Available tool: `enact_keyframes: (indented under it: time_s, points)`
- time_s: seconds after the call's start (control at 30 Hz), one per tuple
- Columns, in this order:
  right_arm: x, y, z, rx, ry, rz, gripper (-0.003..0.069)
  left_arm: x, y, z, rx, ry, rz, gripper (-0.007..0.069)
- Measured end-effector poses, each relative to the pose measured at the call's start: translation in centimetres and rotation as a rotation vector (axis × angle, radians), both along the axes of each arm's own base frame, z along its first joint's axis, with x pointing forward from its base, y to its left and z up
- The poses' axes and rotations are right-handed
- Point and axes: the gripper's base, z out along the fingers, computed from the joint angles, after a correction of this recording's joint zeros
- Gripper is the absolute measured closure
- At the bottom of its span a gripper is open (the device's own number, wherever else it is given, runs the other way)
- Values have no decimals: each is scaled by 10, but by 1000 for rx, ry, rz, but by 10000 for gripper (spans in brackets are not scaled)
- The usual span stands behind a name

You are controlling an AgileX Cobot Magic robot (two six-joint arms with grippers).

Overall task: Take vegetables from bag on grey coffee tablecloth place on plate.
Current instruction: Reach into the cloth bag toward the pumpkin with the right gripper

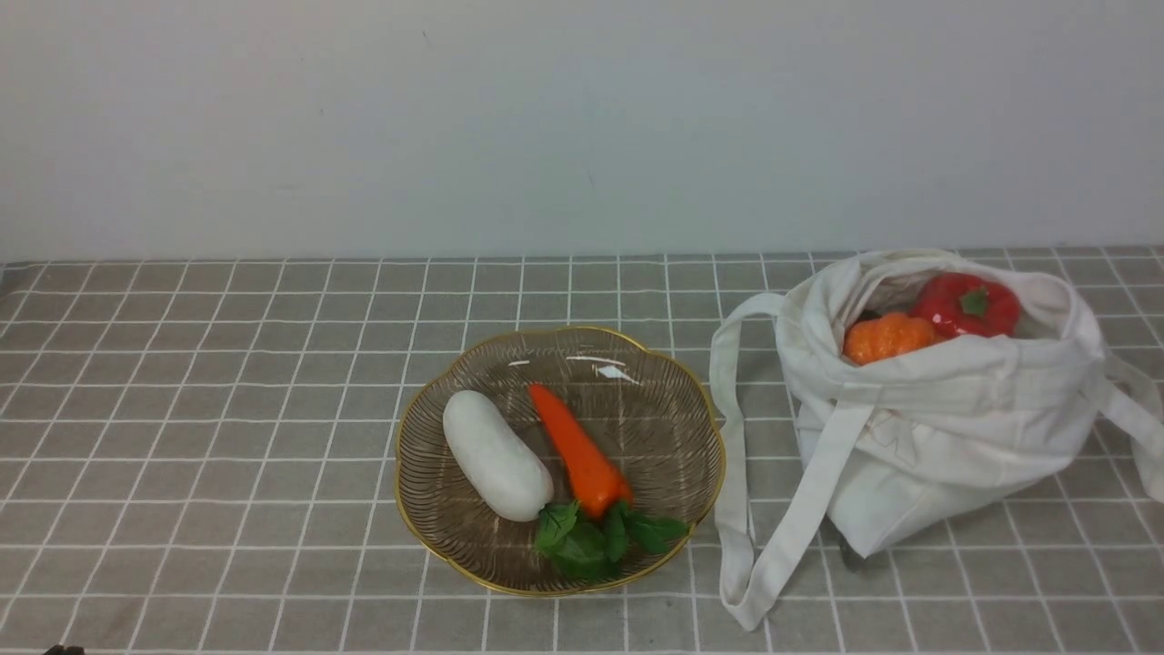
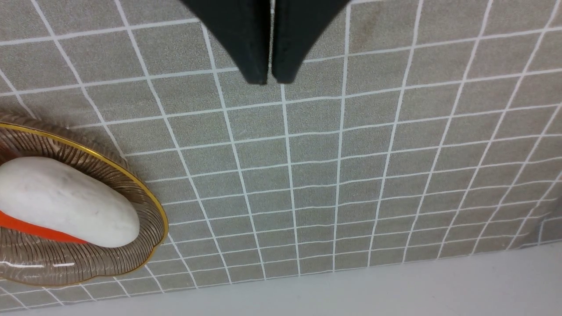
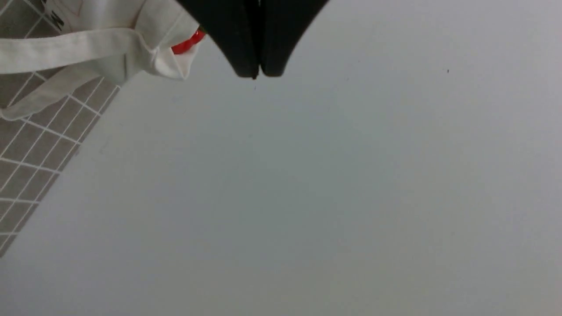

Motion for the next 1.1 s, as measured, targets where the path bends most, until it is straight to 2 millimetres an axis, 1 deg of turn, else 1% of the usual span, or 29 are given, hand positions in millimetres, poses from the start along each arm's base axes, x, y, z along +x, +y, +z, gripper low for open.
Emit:
enact_keyframes:
  time_s: [0.03,0.13,0.17,0.2,0.23,0.27,0.3,0.33,0.37,0.4,0.43,0.47,0.5,0.53,0.57,0.6,0.63,0.67,0.7,0.77,0.8,0.83,0.87,0.9,0.93,0.97,1.03,1.07,1.1]
  points:
    - [0,0,1,-6,-3,-1,674,0,0,0,0,0,0,629]
    - [-10,14,48,-259,-45,99,674,0,0,0,0,0,0,629]
    - [-11,16,51,-287,-41,111,674,0,0,0,0,0,0,629]
    - [-15,19,69,-362,-56,124,674,0,0,0,0,0,0,629]
    - [-16,23,96,-477,-45,153,674,0,0,0,0,0,0,629]
    - [-13,27,115,-548,-16,183,674,0,0,0,0,0,0,629]
    - [-9,29,126,-598,20,215,674,0,0,0,0,0,0,629]
    - [-7,29,129,-601,21,214,674,0,0,0,0,0,0,629]
    - [5,33,147,-674,94,266,674,0,0,0,0,0,0,629]
    - [23,35,158,-715,186,334,673,0,0,0,0,0,0,629]
    - [32,38,167,-759,246,385,672,0,0,0,0,0,0,629]
    - [45,39,168,-786,324,441,672,0,0,0,0,0,0,629]
    - [63,40,179,-831,403,502,672,0,0,0,0,0,0,629]
    - [79,42,180,-871,497,587,671,0,0,0,0,0,0,629]
    - [82,42,180,-878,513,601,671,0,0,0,0,0,0,629]
    - [109,43,182,-940,632,707,671,0,0,0,0,0,0,629]
    - [123,43,183,-970,678,759,671,0,0,0,0,0,0,629]
    - [144,42,182,-1014,738,825,671,0,0,0,0,0,0,629]
    - [151,42,182,-1024,755,844,671,0,0,0,0,0,0,629]
    - [189,43,180,-1058,824,924,671,0,0,0,0,0,0,629]
    - [192,44,180,-1066,828,929,671,0,0,0,0,0,0,629]
    - [207,47,179,-1079,842,943,671,0,0,0,0,0,0,629]
    - [229,54,177,-1121,872,956,671,0,0,0,0,0,0,629]
    - [242,60,175,-1144,893,958,671,0,0,0,0,0,0,629]
    - [247,64,172,-1141,898,973,671,0,0,0,0,0,0,629]
    - [265,75,169,-1181,941,951,669,0,0,0,0,0,0,629]
    - [293,87,157,-1212,1018,904,669,0,0,0,0,0,0,629]
    - [298,90,155,-1206,1028,899,668,0,0,0,0,0,0,629]
    - [314,95,145,-1215,1084,851,666,0,0,0,0,0,0,629]
